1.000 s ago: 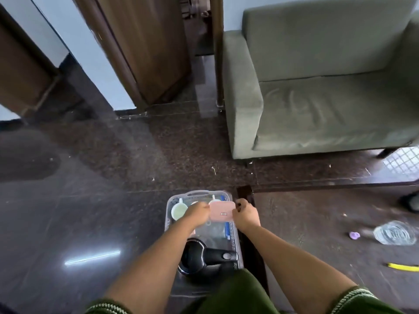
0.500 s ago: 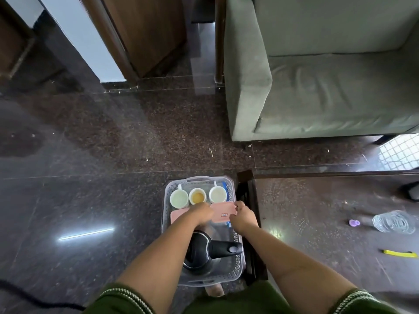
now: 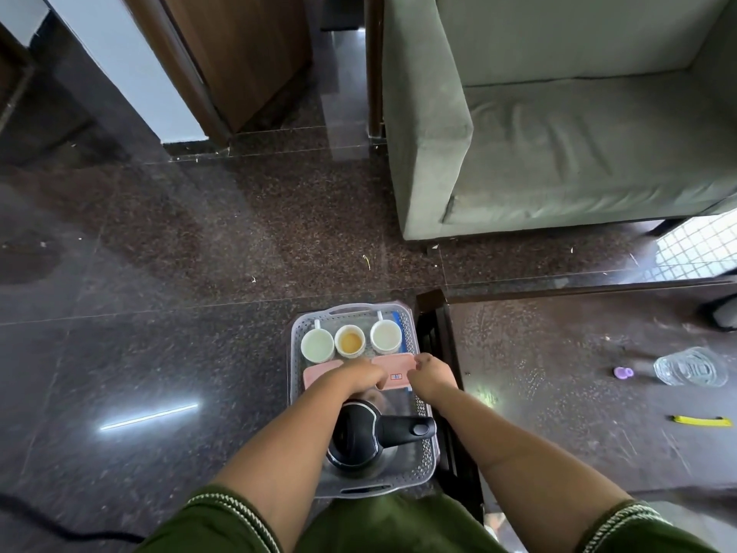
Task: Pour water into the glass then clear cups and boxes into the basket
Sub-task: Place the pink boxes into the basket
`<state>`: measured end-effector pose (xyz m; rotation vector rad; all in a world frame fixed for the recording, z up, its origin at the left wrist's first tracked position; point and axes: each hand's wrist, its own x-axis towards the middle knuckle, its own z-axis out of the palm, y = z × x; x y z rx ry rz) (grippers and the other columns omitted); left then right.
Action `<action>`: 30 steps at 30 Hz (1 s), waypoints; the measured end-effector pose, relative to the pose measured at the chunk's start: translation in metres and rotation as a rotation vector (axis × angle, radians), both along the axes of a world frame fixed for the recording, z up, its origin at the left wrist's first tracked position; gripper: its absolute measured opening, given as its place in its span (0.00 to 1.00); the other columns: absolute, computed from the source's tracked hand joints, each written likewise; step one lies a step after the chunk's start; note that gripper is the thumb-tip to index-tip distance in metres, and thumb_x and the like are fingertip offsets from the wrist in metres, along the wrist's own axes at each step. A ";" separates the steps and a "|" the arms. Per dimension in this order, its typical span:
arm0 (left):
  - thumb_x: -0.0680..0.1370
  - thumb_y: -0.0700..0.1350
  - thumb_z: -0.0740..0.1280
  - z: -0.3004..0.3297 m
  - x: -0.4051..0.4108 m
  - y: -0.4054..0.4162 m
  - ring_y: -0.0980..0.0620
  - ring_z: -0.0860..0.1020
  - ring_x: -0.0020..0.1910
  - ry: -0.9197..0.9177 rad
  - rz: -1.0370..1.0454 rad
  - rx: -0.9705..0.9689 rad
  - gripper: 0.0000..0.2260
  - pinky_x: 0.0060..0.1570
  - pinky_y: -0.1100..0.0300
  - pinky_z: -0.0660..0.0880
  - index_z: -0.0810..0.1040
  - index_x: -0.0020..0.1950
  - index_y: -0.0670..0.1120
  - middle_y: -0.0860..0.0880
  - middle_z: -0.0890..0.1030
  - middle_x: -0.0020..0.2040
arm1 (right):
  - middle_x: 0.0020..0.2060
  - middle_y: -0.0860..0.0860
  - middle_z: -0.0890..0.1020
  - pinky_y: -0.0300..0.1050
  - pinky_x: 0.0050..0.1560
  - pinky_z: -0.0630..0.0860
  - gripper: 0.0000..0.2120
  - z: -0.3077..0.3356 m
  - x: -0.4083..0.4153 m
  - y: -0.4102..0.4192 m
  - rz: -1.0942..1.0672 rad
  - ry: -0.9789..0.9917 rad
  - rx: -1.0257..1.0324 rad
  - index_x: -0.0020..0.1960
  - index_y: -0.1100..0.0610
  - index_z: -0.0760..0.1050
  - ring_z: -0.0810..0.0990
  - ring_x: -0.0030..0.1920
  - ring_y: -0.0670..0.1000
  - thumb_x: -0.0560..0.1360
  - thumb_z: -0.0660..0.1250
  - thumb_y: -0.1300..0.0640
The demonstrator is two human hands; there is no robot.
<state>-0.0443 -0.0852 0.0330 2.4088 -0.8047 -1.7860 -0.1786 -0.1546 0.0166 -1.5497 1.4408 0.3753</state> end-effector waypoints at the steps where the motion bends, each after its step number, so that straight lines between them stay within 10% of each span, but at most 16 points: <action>1: 0.66 0.45 0.64 -0.001 0.001 -0.001 0.49 0.70 0.28 -0.005 -0.001 0.011 0.11 0.30 0.63 0.64 0.72 0.46 0.44 0.46 0.73 0.32 | 0.60 0.57 0.79 0.39 0.53 0.72 0.21 0.000 0.003 0.001 -0.006 0.012 0.011 0.68 0.58 0.71 0.78 0.59 0.56 0.76 0.60 0.59; 14: 0.72 0.44 0.64 -0.023 0.009 -0.006 0.51 0.69 0.32 0.007 -0.110 0.061 0.03 0.34 0.60 0.64 0.73 0.42 0.45 0.44 0.74 0.41 | 0.64 0.58 0.77 0.40 0.47 0.67 0.18 -0.019 0.035 -0.001 0.185 0.171 0.090 0.68 0.62 0.71 0.78 0.58 0.54 0.79 0.57 0.60; 18: 0.70 0.45 0.64 -0.035 0.008 -0.008 0.50 0.70 0.33 0.061 -0.151 0.112 0.04 0.36 0.59 0.65 0.74 0.39 0.46 0.43 0.76 0.43 | 0.66 0.61 0.74 0.45 0.61 0.71 0.19 -0.023 0.036 0.001 0.251 0.196 0.051 0.68 0.64 0.69 0.74 0.66 0.58 0.79 0.56 0.61; 24: 0.75 0.48 0.64 -0.033 0.010 -0.009 0.48 0.76 0.44 0.080 -0.073 0.150 0.08 0.49 0.56 0.71 0.77 0.49 0.46 0.45 0.78 0.50 | 0.71 0.60 0.63 0.34 0.46 0.62 0.28 -0.037 0.033 0.010 0.256 0.151 0.015 0.73 0.62 0.62 0.64 0.71 0.59 0.75 0.64 0.59; 30: 0.74 0.55 0.64 -0.029 0.009 -0.006 0.47 0.79 0.49 0.121 0.074 0.156 0.18 0.55 0.55 0.72 0.77 0.60 0.48 0.44 0.81 0.56 | 0.72 0.60 0.64 0.51 0.71 0.62 0.23 -0.017 0.022 0.001 0.180 0.127 0.095 0.74 0.61 0.62 0.64 0.72 0.60 0.79 0.57 0.62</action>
